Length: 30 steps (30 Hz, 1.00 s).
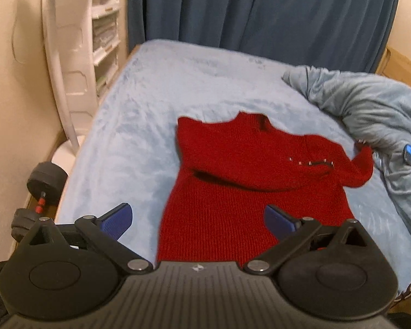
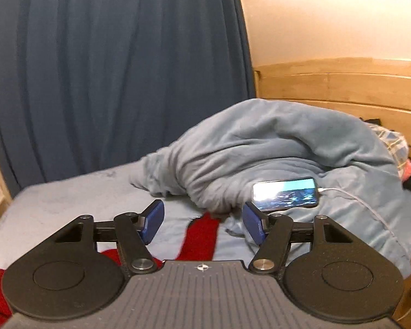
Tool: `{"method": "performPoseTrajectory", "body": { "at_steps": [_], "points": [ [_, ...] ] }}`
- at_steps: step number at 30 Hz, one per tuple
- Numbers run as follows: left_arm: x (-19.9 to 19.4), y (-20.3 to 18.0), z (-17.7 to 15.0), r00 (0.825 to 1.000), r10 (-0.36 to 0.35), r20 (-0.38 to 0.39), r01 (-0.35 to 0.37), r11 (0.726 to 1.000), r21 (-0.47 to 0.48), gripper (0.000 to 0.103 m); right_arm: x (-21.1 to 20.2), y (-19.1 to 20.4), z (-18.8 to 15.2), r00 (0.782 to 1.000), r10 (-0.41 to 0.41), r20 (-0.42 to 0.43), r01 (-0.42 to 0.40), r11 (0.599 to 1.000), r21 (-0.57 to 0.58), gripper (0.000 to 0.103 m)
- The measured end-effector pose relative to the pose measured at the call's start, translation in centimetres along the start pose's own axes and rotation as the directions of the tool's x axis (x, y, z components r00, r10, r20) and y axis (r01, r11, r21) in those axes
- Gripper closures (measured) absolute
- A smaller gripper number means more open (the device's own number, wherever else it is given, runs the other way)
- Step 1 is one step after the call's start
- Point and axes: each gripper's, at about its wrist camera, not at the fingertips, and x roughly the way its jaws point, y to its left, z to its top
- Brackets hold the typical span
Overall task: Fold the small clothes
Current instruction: 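Release the cardigan and raise both tools above it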
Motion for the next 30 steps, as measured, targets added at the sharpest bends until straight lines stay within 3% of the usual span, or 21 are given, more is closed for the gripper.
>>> {"method": "performPoseTrajectory", "body": {
  "at_steps": [4, 7, 11, 14, 15, 17, 18, 20, 23, 26, 30],
  "points": [
    [0.6, -0.5, -0.1, 1.000, -0.021, 0.001, 0.021, 1.000, 0.012, 0.001, 0.7, -0.2, -0.1, 0.999, 0.039, -0.008, -0.039, 0.999, 0.029, 0.032],
    [1.9, -1.2, 0.4, 0.999, -0.048, 0.001, 0.048, 0.999, 0.012, 0.000, 2.2, 0.2, -0.2, 0.990, 0.134, -0.041, -0.131, 0.989, 0.064, 0.032],
    [7.3, -3.0, 2.1, 0.984, -0.123, -0.132, 0.123, 0.992, -0.005, 0.000, 3.4, -0.2, -0.2, 0.972, 0.222, -0.072, -0.215, 0.972, 0.100, 0.032],
    [10.0, -3.9, 3.1, 0.966, -0.123, -0.226, 0.118, 0.992, -0.035, 0.001, 2.6, -0.5, 0.9, 0.981, 0.180, -0.066, -0.174, 0.981, 0.089, 0.032],
    [10.5, -4.0, 3.4, 0.959, -0.119, -0.257, 0.107, 0.993, -0.059, 0.001, 2.2, -1.4, 2.0, 0.984, 0.172, -0.055, -0.160, 0.971, 0.177, 0.032],
    [11.1, -3.9, 4.2, 0.936, -0.135, -0.326, 0.105, 0.988, -0.110, 0.001, 1.3, -4.0, 5.5, 0.981, 0.193, 0.006, -0.176, 0.882, 0.438, 0.024],
    [11.3, -3.8, 4.6, 0.927, -0.135, -0.350, 0.098, 0.988, -0.120, 0.001, 0.8, -4.5, 7.2, 0.985, 0.158, 0.065, -0.170, 0.867, 0.468, 0.020],
    [11.5, -4.0, 5.7, 0.918, -0.132, -0.374, 0.102, 0.990, -0.098, 0.001, 0.1, -3.5, 10.0, 0.983, 0.131, 0.132, -0.169, 0.925, 0.342, 0.015],
    [11.7, -4.6, 7.8, 0.934, -0.109, -0.341, 0.107, 0.994, -0.024, 0.001, 0.0, -1.6, 10.8, 0.984, 0.143, 0.109, -0.162, 0.967, 0.196, 0.015],
    [11.9, -4.3, 9.6, 0.959, -0.102, -0.264, 0.098, 0.995, -0.030, 0.001, 0.2, 0.6, 9.4, 0.987, 0.152, 0.059, -0.159, 0.980, 0.122, 0.015],
    [10.7, -3.3, 10.3, 0.981, -0.101, -0.166, 0.092, 0.994, -0.062, 0.000, 1.2, 3.6, 6.7, 0.972, 0.232, -0.027, -0.230, 0.971, 0.073, 0.014]
  ]
}}
